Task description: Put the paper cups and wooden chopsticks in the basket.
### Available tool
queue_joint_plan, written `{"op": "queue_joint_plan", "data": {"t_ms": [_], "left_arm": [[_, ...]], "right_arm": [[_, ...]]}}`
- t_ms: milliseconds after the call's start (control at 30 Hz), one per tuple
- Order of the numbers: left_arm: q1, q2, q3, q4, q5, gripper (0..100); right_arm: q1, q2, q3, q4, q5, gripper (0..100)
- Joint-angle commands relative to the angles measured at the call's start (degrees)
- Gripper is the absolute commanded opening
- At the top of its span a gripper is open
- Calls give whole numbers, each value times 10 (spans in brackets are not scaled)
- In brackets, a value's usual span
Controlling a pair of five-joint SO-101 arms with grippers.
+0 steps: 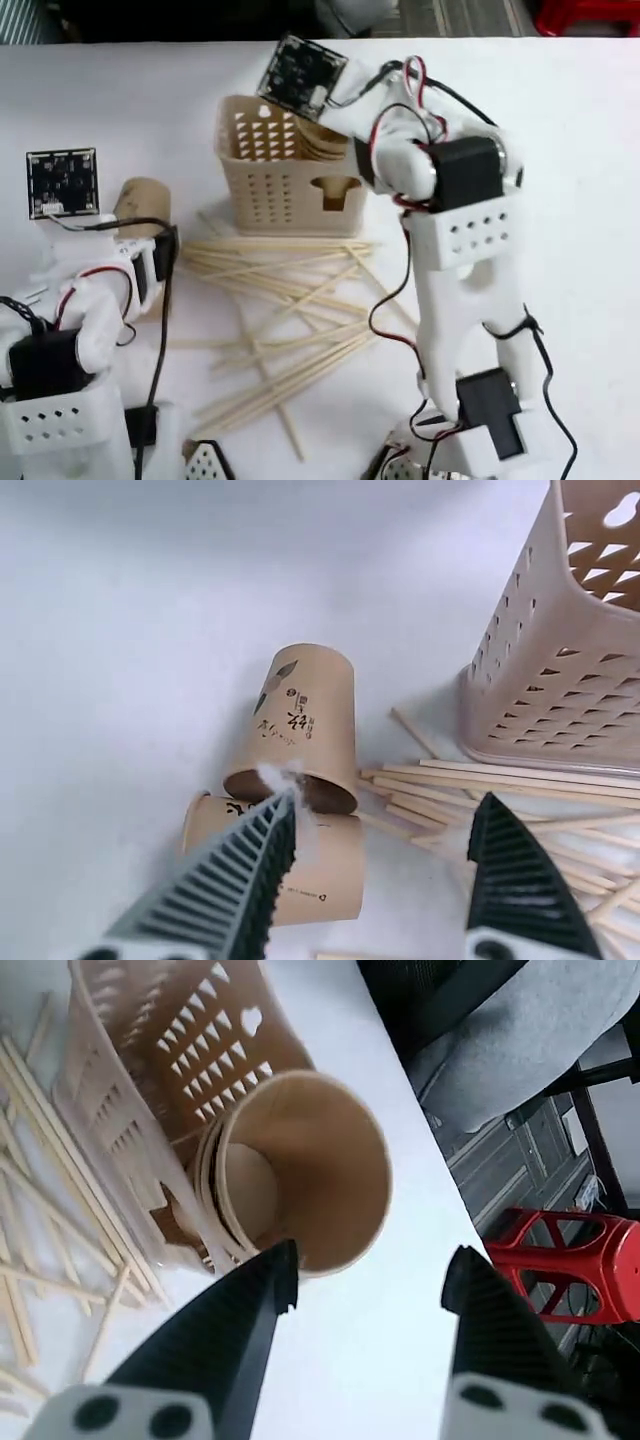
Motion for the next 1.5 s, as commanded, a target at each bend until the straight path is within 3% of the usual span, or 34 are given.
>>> {"op": "queue_joint_plan", "data": {"t_ms": [0,100,300,467,700,867,1067,1233,1467], "left_arm": [[-5,-9,-3,-4,4,279],[-6,-9,-8,-4,-1,282],[-36,-4,-23,1,-84,281],[-70,15,-116,77,-174,282],[-138,229,-283,186,-284,282],[-152,381,-387,241,-316,282],[-150,479,-413,214,-469,279],[-150,538,-411,186,-563,279],[-137,633,-410,127,-582,278]], "right_arm": [[-30,-9,-20,-17,-35,245],[-40,-30,-21,18,-38,245],[-39,-93,-9,114,-41,245],[-23,-156,93,111,-68,245],[-18,-245,257,111,-69,245],[-18,-303,360,109,-71,245],[-15,-364,463,69,-96,245],[33,-400,515,37,-94,245],[77,-409,546,29,-93,245]]}}
